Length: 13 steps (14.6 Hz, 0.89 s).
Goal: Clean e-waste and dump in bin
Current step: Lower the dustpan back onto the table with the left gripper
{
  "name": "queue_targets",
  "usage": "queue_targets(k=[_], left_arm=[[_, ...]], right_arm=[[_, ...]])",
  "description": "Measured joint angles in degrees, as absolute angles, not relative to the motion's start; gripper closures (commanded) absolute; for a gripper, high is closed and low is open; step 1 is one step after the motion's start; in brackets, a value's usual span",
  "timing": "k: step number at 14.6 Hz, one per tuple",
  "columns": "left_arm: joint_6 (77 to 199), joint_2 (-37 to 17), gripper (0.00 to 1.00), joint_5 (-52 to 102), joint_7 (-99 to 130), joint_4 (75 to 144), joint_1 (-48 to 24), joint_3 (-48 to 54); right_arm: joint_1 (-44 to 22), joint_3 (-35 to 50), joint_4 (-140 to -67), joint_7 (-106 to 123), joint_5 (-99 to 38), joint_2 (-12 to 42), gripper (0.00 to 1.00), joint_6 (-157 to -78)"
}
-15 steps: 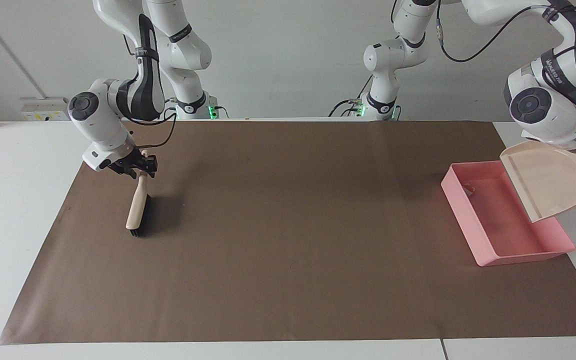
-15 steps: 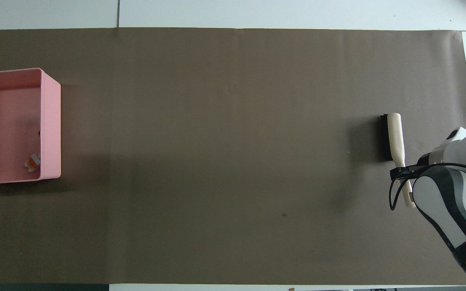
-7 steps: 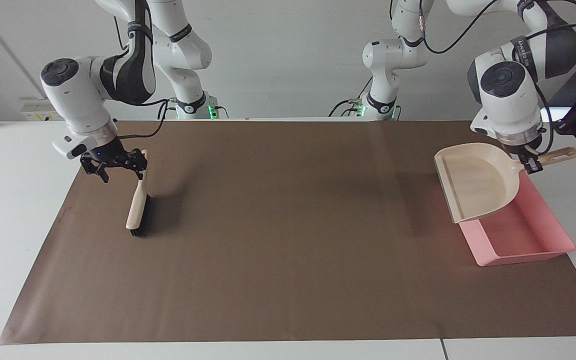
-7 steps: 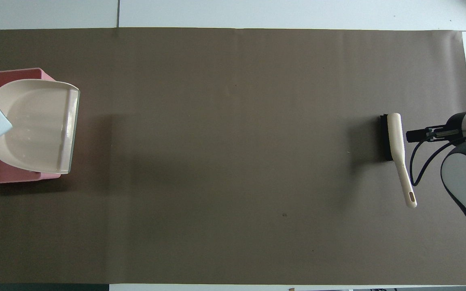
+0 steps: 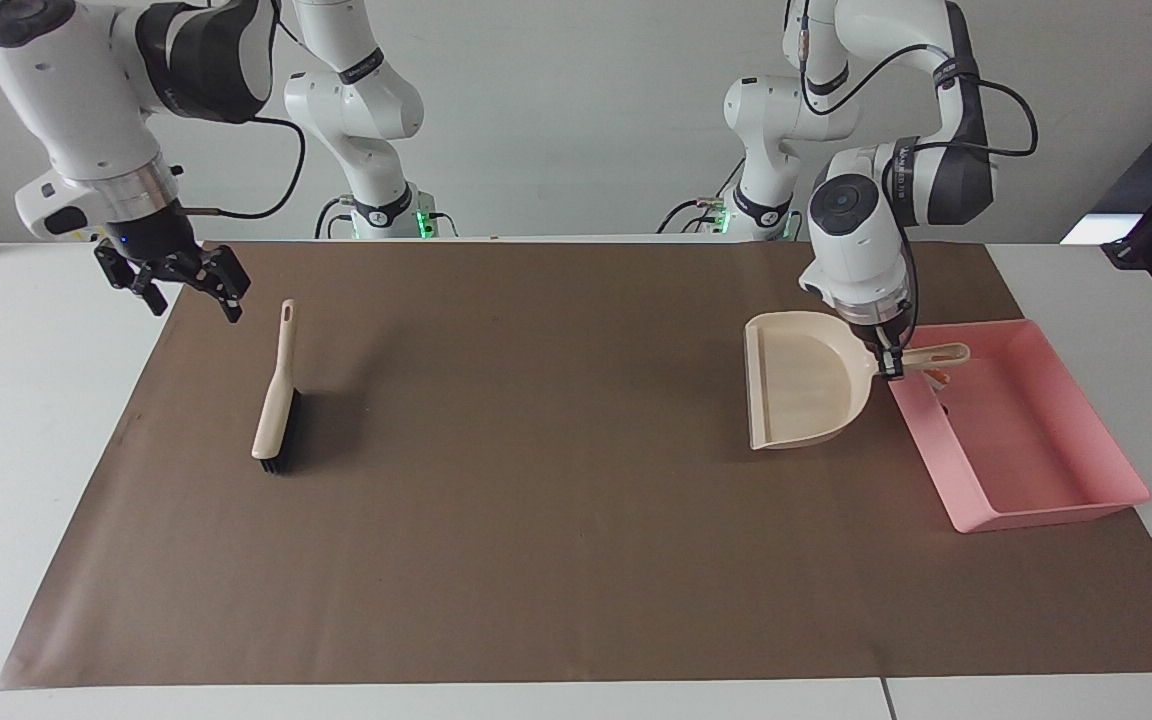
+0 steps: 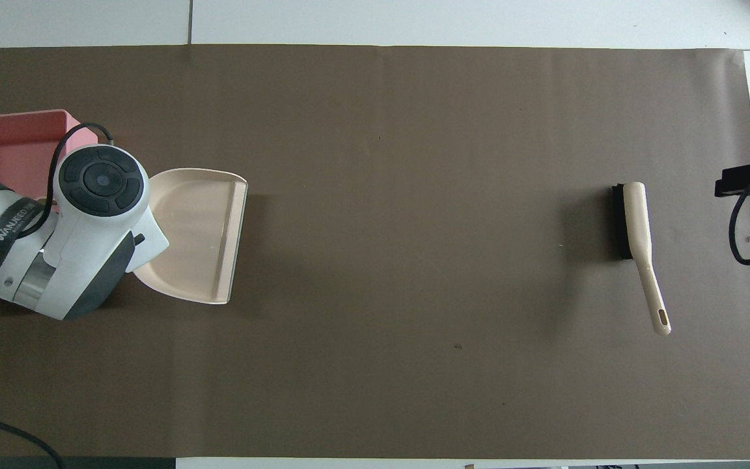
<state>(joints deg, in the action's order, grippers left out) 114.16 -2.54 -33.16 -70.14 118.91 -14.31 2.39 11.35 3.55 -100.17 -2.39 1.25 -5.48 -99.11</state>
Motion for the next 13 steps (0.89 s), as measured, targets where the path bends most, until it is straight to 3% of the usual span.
queue_targets(k=[3,7,11,12,13], left_arm=[[118.8,-3.2,1.0,-32.7,-67.1,122.5,-15.5,2.4],[122.5,-5.1,1.0,-30.8,-66.9,123.6,-16.3,2.3],[124.1,-7.5,0.98,-30.5,-64.9,123.6,-17.9,2.3],[124.1,-7.4,0.93,-30.5,-64.9,123.5,-18.1,2.3],[124.1,-7.4,0.78,-30.5,-64.8,123.5,-18.2,2.3]], right_arm=[[12.1,3.0,-92.8,-6.1,1.2,-5.3,0.0,-90.2],[12.3,3.1,-86.9,-7.9,1.2,-3.1,0.0,-85.4],[10.4,3.1,-85.5,-7.9,1.2,-1.5,0.0,-84.5],[8.5,2.2,-85.5,-8.0,1.3,-1.3,0.0,-84.5],[5.9,0.4,-85.5,-8.3,1.3,-1.2,0.0,-84.5]])
